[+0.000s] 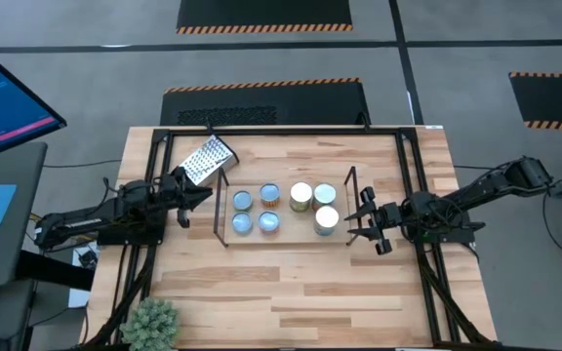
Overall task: Pick and place cans onto a shelf
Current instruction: Return to Home Position
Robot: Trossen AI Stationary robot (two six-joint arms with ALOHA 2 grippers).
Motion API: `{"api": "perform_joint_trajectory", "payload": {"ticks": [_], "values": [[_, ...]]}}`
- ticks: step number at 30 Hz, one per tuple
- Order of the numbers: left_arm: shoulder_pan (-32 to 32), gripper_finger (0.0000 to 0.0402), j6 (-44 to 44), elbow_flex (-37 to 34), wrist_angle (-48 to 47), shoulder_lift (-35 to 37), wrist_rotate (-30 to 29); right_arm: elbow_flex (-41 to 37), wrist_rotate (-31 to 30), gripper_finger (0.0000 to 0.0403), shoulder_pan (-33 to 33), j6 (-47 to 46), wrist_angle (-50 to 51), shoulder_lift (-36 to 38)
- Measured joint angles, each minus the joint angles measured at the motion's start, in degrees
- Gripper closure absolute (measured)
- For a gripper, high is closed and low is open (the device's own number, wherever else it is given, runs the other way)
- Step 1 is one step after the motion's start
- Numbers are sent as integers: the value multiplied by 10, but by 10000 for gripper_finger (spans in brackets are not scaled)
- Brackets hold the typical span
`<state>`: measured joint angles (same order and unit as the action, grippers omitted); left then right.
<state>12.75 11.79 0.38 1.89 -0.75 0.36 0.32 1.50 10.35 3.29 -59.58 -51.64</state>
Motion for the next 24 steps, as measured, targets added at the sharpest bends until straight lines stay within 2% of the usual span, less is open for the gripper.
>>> {"api": "perform_joint_trajectory", "payload": {"ticks": [15, 24], "values": [[0, 359, 0, 0, 0, 0, 0, 0, 0, 233, 0, 0, 8, 2], [0, 359, 0, 0, 0, 0, 0, 0, 0, 232, -2, -9, 78, 129]]}}
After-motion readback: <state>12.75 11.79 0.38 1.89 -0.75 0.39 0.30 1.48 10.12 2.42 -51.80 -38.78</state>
